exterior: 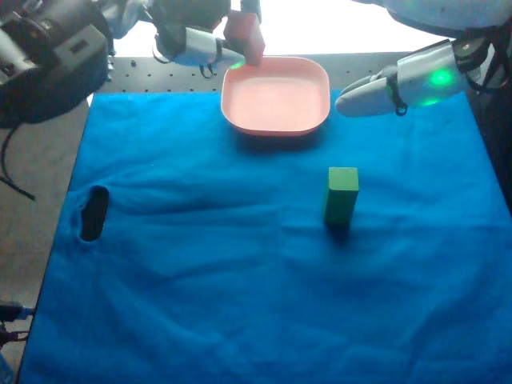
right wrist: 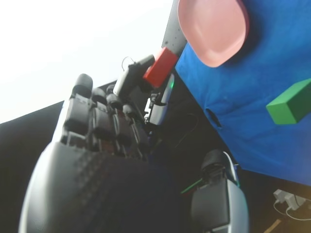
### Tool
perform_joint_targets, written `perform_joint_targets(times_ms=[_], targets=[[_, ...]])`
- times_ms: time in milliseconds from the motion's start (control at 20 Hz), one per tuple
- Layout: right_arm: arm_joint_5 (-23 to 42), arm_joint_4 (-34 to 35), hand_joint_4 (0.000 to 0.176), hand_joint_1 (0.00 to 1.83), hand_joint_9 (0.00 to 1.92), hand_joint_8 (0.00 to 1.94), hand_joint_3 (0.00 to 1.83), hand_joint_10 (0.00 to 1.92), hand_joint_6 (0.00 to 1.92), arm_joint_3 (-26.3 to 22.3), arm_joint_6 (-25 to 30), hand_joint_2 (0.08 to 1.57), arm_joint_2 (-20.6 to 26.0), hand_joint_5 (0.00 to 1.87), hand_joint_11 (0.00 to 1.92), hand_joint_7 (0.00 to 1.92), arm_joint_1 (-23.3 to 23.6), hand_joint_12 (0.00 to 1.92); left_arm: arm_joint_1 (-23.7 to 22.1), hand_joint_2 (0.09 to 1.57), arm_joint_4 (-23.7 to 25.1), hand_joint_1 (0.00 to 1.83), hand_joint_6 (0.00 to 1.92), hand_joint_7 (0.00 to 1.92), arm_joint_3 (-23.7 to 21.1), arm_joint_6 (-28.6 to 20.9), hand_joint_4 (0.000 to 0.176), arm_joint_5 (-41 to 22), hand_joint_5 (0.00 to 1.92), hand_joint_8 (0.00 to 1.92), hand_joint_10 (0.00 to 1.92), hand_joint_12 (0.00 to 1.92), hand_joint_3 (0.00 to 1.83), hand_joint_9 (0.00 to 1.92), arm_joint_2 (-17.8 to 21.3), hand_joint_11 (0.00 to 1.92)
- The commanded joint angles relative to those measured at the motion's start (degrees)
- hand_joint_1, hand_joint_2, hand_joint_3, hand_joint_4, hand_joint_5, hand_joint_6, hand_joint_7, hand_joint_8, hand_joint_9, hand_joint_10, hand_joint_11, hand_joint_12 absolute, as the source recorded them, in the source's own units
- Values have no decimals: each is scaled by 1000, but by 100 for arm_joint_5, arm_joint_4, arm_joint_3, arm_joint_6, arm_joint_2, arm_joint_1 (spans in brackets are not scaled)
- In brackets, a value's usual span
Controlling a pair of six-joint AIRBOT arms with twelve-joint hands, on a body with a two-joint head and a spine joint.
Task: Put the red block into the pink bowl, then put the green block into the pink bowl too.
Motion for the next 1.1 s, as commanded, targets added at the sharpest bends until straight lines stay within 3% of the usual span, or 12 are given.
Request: perform_joint_targets(times_ms=[0,50,100,150,250,350,400,650,800,900,1000,1050], targets=[[542,138,0,0,0,0,0,0,0,3,-1,974,3,0,0,1,74,139,-50,1080,-123,1150,867,1075,49,-14,0,-676,1056,1572,1738,1918,0,1162,-43,1184],[547,144,0,0,0,0,0,0,0,2,4,969,2,0,0,0,74,195,-30,1074,-111,1135,838,1098,62,-14,0,-680,1072,1101,1330,1659,0,1191,-72,1164],[563,152,0,0,0,0,1,0,0,1,10,981,1,0,0,0,74,120,2,1052,-114,1133,753,1189,71,-14,0,-725,1123,851,1228,1689,0,1210,-92,1086],[598,172,0,32,0,0,2,0,0,1,21,987,-1,0,0,0,74,23,54,1032,-147,1136,677,1173,72,-14,0,-776,1169,1122,1527,1850,0,1212,-107,1161],[644,179,0,42,0,0,0,0,0,-8,69,975,-5,0,0,0,74,1,121,1039,-219,1164,708,1153,134,-14,0,-764,1151,771,1105,1520,0,1119,-161,975],[676,179,0,25,0,0,0,0,0,-30,105,972,19,0,14,0,75,7,172,1053,-222,1142,772,1195,224,-15,0,-704,1117,563,902,1400,0,1143,-235,958],[698,179,0,27,30,0,0,0,0,-48,108,978,38,0,2,8,75,295,184,1066,-222,1110,824,1191,243,-15,0,-687,1084,544,934,1467,1,1157,-257,982],[711,180,0,0,66,2,0,11,0,-60,118,946,49,0,0,36,75,625,190,1072,-223,1132,847,1209,251,-15,0,-683,1069,398,745,1333,3,1140,-271,914],[715,180,0,0,47,5,0,3,0,-63,122,948,50,0,0,25,75,583,194,1074,-223,1123,854,1216,253,-15,0,-682,1066,426,883,1431,0,1131,-275,954],[716,179,0,0,31,1,0,12,0,-67,124,951,49,0,0,30,75,517,200,1076,-223,1093,859,1216,261,-15,8,-676,1063,427,853,1389,0,1093,-287,884],[716,179,0,0,22,0,2,7,0,-68,125,965,48,0,0,30,75,420,200,1067,-223,1109,825,1232,265,-15,0,-669,1082,366,767,1344,0,1108,-291,867],[716,179,0,0,52,3,0,13,0,-68,128,946,45,0,0,44,75,487,201,1068,-223,1095,836,1240,267,-15,21,-658,1076,359,795,1394,0,1107,-294,866]])
